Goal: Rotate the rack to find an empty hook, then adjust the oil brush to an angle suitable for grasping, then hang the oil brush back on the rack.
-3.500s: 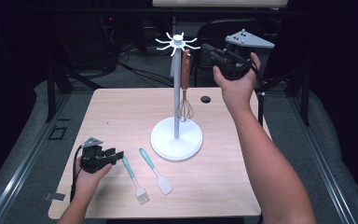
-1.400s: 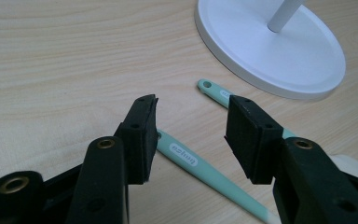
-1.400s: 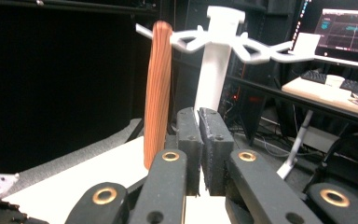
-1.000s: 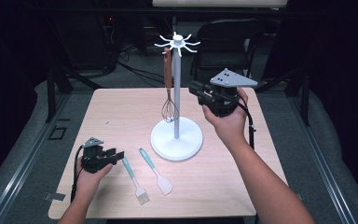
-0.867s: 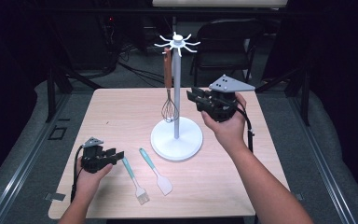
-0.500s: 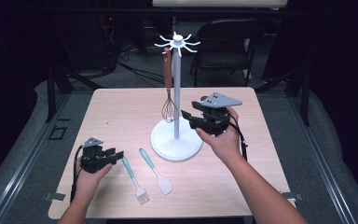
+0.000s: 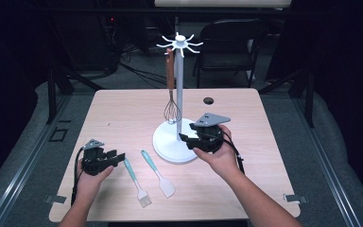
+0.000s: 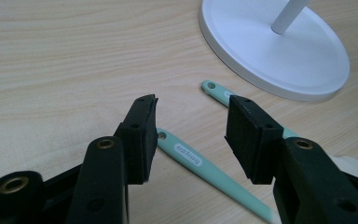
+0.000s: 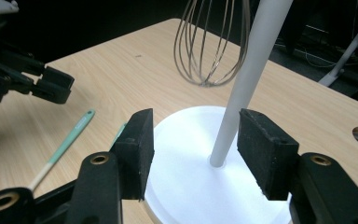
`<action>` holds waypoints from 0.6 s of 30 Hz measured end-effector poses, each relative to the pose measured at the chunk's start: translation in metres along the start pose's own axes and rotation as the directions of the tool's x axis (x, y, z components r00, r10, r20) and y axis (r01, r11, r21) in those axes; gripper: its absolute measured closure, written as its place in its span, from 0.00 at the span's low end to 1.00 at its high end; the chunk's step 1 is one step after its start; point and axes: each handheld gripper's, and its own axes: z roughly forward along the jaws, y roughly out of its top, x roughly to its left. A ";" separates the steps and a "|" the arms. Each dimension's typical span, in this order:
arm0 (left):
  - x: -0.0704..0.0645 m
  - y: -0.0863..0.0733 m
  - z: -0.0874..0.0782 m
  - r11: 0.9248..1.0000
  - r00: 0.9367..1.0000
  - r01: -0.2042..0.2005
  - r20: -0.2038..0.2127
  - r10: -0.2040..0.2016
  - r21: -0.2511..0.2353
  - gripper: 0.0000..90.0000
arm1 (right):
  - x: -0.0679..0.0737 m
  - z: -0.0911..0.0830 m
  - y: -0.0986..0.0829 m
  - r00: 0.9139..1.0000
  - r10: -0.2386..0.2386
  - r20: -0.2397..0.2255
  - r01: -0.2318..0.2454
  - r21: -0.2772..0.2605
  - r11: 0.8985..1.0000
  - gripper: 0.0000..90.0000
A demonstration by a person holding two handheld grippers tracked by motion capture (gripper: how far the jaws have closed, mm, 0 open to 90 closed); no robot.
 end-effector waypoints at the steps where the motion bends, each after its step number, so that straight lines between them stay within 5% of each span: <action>1: 0.000 0.000 0.000 1.000 1.000 -0.001 -0.001 0.001 0.001 0.59 | 0.001 0.002 -0.003 1.000 0.000 -0.002 0.000 0.002 1.000 0.52; 9: 0.000 0.000 0.000 1.000 1.000 -0.002 0.002 0.002 0.003 0.59 | 0.007 0.018 -0.030 0.999 0.046 -0.017 -0.044 0.103 0.994 0.61; 18: 0.000 0.000 0.000 1.000 1.000 -0.001 0.001 0.001 0.003 0.59 | 0.021 0.037 -0.054 0.998 0.045 -0.035 -0.038 0.179 0.983 0.67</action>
